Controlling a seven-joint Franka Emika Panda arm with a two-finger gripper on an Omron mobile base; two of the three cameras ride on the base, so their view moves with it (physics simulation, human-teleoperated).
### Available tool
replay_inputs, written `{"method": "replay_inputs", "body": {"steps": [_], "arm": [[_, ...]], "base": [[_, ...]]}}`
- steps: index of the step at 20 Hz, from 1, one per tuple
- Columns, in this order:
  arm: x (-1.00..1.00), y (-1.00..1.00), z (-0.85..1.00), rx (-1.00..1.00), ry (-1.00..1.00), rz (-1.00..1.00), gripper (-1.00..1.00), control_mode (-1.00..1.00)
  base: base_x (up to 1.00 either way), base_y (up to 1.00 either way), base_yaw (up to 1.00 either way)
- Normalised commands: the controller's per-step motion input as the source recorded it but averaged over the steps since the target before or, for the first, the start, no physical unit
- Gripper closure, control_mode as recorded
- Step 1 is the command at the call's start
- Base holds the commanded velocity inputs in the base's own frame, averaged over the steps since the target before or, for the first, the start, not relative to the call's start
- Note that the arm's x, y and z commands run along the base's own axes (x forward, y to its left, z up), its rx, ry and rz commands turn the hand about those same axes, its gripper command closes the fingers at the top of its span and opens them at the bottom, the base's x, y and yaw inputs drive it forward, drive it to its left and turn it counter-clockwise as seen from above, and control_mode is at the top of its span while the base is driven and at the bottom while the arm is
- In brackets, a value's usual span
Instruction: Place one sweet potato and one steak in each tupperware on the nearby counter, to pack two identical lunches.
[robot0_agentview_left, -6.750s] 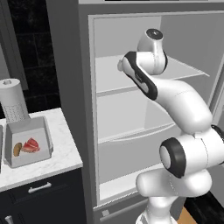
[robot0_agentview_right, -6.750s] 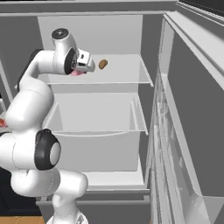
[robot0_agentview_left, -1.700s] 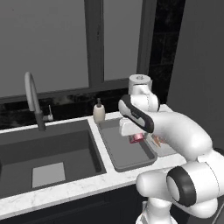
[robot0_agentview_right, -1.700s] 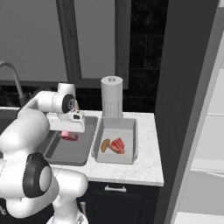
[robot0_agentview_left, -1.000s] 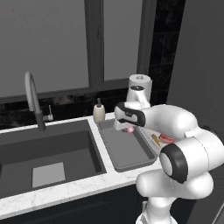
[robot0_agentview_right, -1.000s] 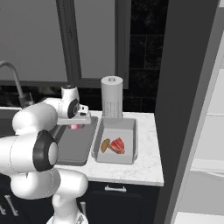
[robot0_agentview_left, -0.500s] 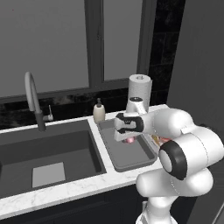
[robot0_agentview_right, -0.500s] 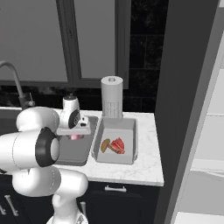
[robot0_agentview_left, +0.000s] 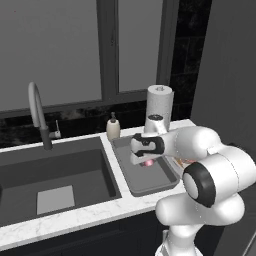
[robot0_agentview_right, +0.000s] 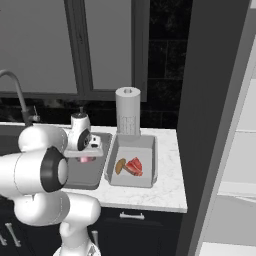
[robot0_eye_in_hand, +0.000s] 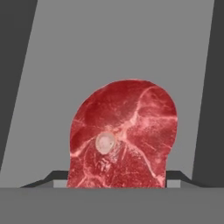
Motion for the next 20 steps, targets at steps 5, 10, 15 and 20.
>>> {"method": "replay_inputs", "body": {"steps": [5, 10, 15, 20], "arm": [[0.0, 0.08, 0.01, 0.0, 0.13, 0.0, -1.0, -1.0], [0.0, 0.0, 0.07, -0.02, 0.04, 0.0, -1.0, -1.0], [-0.06, 0.0, 0.18, -0.04, 0.01, 0.0, -1.0, -1.0], [-0.82, 0.0, 0.69, -0.02, -0.02, 0.0, -1.0, -1.0]], "base": [[0.0, 0.0, 0.0], [0.0, 0.0, 0.0], [0.0, 0.0, 0.0], [0.0, 0.0, 0.0]]}}
